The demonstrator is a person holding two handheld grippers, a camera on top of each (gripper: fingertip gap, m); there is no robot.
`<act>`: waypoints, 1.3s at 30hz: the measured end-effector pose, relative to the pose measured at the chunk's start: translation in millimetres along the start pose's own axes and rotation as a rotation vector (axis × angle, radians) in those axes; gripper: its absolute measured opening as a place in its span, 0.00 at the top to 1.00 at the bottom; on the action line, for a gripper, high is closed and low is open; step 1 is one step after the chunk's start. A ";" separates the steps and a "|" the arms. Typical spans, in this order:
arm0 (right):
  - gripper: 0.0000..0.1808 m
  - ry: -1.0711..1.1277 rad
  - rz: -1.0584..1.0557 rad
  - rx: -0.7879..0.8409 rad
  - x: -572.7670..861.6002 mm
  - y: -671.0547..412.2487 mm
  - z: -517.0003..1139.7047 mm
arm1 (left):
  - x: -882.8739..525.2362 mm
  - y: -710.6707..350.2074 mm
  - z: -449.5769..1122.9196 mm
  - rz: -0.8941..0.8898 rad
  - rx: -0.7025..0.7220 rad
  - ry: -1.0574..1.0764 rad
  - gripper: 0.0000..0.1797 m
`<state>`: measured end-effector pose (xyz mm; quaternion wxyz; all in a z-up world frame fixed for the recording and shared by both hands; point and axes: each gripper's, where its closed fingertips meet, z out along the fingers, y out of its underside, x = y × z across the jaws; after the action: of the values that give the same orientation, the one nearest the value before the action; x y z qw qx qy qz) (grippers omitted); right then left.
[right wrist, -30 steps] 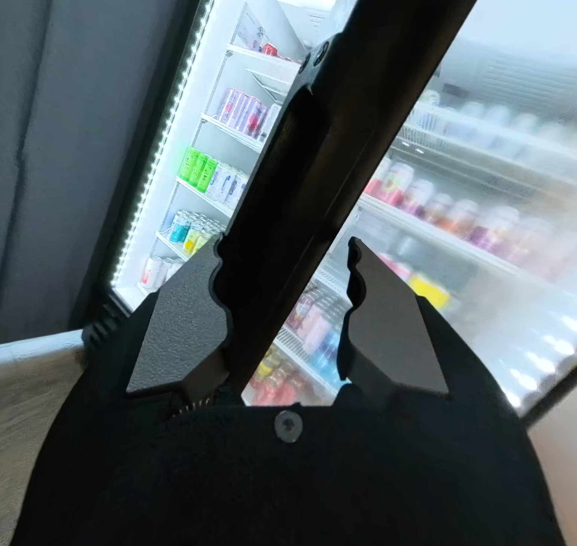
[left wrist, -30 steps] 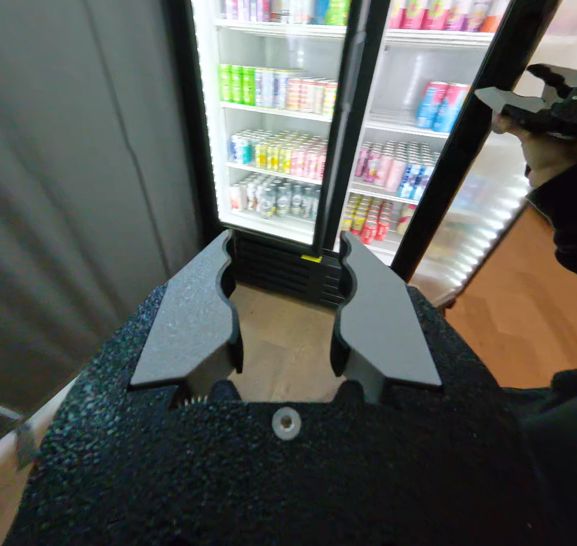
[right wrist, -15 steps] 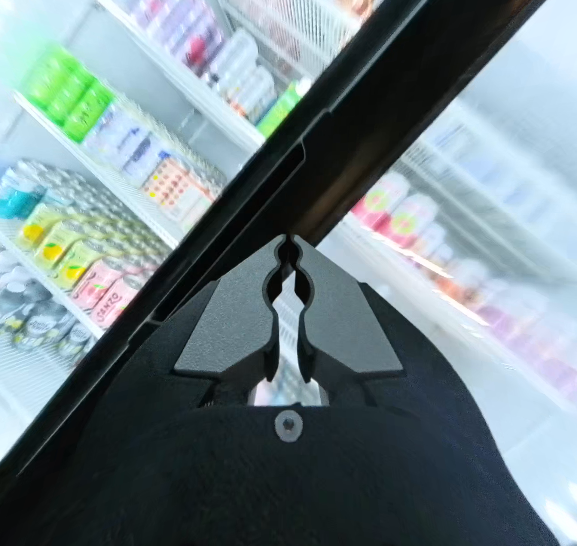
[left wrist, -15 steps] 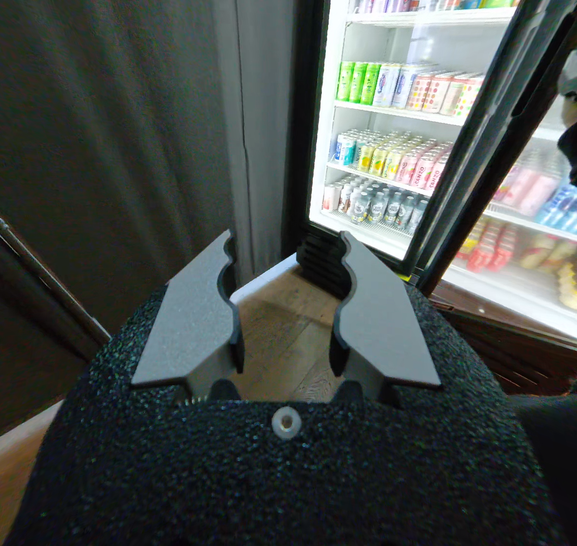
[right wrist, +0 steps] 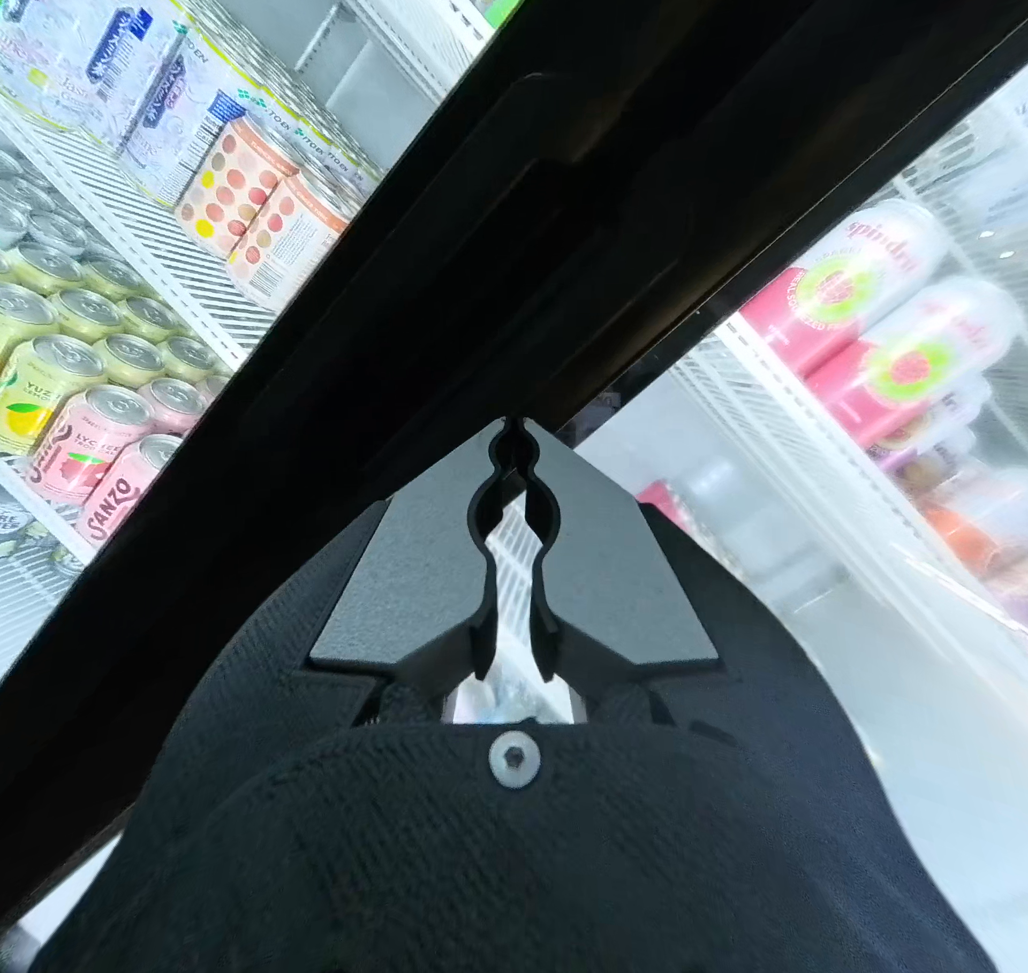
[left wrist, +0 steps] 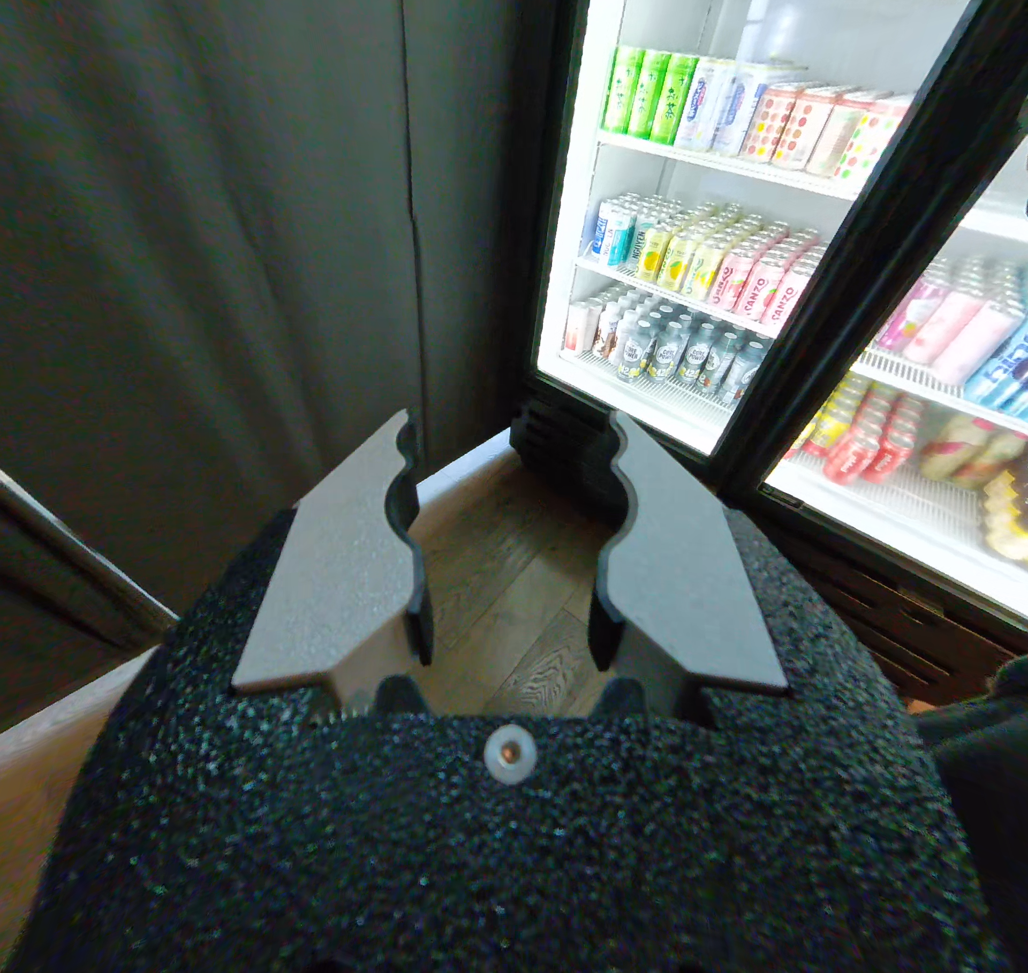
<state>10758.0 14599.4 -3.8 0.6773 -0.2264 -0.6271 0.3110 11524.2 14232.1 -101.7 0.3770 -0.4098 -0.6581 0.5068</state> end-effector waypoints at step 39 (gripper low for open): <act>0.61 -2.101 0.163 0.996 -441.6 -430.8 -1236.6 | -246.0 117.7 -640.9 -0.068 0.044 -1.109 0.61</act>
<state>12032.9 14087.8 -153.7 -0.1835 0.3939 -0.6716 0.6001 12220.4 14252.6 -107.1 -0.0013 -0.0524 -0.7600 0.6478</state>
